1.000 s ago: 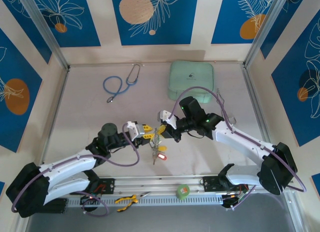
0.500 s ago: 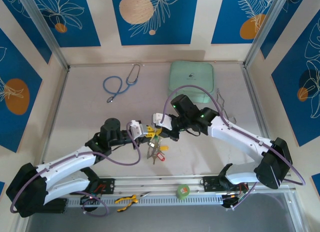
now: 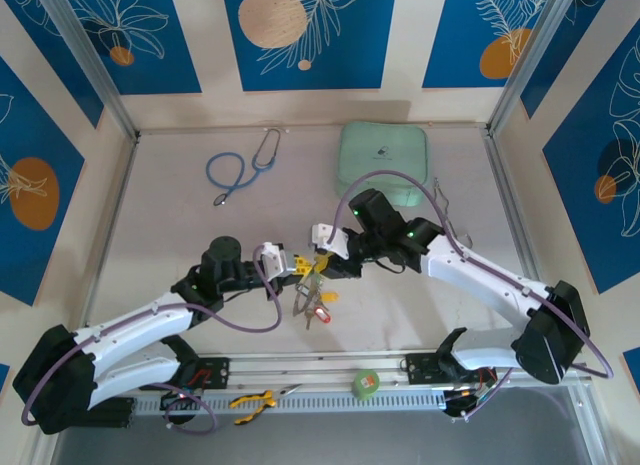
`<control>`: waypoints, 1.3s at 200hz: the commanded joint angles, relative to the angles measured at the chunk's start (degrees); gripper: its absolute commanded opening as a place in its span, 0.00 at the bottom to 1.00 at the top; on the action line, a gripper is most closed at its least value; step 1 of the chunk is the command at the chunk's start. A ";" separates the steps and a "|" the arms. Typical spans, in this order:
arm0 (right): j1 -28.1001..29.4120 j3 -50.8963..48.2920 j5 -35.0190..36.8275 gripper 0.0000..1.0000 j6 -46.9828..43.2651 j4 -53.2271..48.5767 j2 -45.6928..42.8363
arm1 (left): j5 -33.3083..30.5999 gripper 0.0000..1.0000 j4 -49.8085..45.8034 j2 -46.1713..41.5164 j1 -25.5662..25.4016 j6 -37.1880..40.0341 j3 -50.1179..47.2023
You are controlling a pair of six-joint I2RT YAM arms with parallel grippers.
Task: Put the keys on the keyring
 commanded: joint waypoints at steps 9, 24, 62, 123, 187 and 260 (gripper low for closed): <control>-2.08 -4.48 -3.97 0.30 5.37 4.93 -2.27 | -0.32 0.00 8.82 -0.12 -0.29 -2.91 -2.26; -2.16 -5.97 -4.14 0.30 6.95 6.11 -2.59 | -0.40 0.00 10.66 0.05 -0.28 -3.93 -2.96; -2.15 -6.65 -4.75 0.29 8.20 7.22 -2.71 | -0.40 0.00 11.74 -0.35 -0.28 -5.12 -4.03; -2.14 -5.91 -6.57 0.19 7.74 6.73 -2.05 | -0.94 0.00 11.61 -1.91 -0.25 -5.34 -4.83; -1.78 -4.34 -7.96 0.06 7.87 6.37 0.73 | -0.31 0.00 14.11 -1.49 -0.28 -6.16 -4.92; -1.88 -4.63 -8.38 0.06 8.36 6.78 0.53 | -0.48 0.00 15.13 -1.31 -0.32 -6.22 -5.27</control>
